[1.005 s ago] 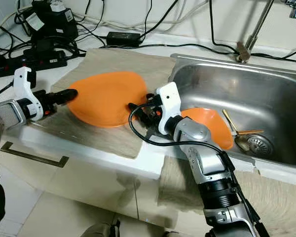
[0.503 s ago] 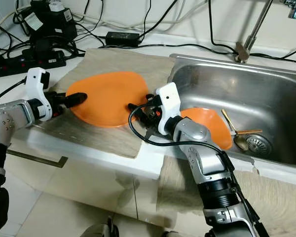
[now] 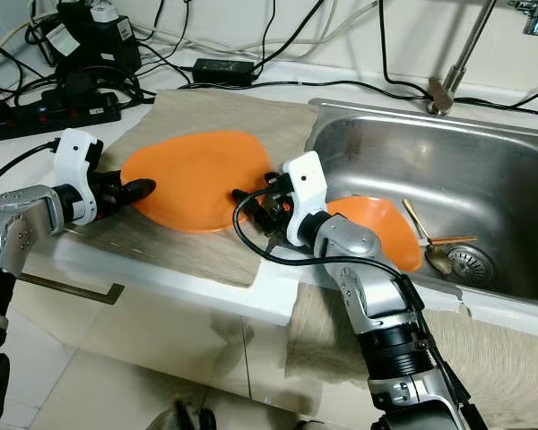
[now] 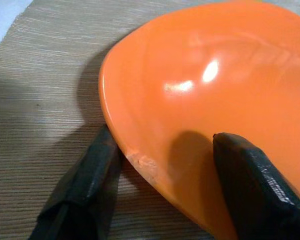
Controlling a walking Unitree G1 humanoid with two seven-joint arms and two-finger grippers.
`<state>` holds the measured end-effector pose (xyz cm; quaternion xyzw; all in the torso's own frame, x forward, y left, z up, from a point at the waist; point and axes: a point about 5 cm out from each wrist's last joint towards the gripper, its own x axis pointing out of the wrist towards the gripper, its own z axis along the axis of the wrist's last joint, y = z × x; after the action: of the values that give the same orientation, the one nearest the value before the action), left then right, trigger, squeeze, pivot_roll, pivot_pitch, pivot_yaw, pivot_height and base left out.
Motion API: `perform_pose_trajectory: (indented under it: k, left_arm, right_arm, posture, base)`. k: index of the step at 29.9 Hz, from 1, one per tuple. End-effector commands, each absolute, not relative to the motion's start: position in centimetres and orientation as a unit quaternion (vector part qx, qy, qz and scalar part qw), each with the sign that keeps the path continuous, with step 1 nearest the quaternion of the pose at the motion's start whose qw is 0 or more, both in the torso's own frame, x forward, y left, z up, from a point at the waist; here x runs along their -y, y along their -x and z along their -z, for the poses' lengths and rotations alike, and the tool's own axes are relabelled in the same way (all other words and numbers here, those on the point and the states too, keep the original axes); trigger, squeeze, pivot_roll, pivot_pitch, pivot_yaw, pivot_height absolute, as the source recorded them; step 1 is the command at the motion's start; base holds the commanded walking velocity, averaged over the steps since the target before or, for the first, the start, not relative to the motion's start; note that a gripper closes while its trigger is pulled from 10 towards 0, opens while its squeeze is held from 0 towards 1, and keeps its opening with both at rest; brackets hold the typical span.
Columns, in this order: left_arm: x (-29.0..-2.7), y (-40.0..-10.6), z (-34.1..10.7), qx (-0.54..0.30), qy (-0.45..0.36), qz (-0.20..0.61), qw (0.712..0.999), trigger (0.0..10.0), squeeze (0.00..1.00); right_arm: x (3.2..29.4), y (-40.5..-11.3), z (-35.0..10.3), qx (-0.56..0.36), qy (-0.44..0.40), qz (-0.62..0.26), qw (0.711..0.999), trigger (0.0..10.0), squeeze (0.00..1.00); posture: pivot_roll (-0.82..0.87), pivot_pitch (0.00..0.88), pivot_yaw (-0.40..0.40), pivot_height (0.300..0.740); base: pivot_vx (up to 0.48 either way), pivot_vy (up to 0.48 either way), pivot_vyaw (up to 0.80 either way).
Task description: Kitchen organization
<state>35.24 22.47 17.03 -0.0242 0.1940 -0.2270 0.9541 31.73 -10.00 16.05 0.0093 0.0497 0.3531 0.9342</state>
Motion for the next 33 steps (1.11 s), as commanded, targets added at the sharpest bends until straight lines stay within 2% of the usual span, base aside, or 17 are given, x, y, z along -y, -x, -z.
perform_pose_trajectory:
  k: [1,9,27,33]
  left_arm:
    - [-21.8,-35.0,-15.8,-0.220,0.050,0.244,0.943,0.0,0.00]
    - [-22.0,-35.8,-18.5,-0.166,0.117,0.246,0.948,0.0,0.00]
    - [-23.4,-36.5,-20.4,-0.132,0.158,0.216,0.954,0.0,0.00]
    - [-24.0,-36.7,-22.6,-0.085,0.168,0.212,0.959,0.0,0.00]
  right_arm:
    - [10.0,-31.9,-16.5,-0.046,-0.012,-0.353,0.935,10.0,0.00]
    - [10.0,-31.9,-16.3,-0.048,-0.013,-0.352,0.935,10.0,0.00]
    - [10.0,-32.0,-16.1,-0.051,-0.015,-0.349,0.936,10.0,0.00]
    - [10.0,-32.2,-16.0,-0.051,-0.015,-0.344,0.937,10.0,0.00]
  posture:
    - [0.05,0.040,0.028,0.740]
    - [0.06,0.043,0.029,0.740]
    - [0.06,0.037,0.028,0.740]
    - [0.06,0.030,0.024,0.740]
  base:
    - [0.000,0.000,0.00]
    - [0.000,0.000,0.00]
    - [0.000,0.000,0.00]
    - [0.000,0.000,0.00]
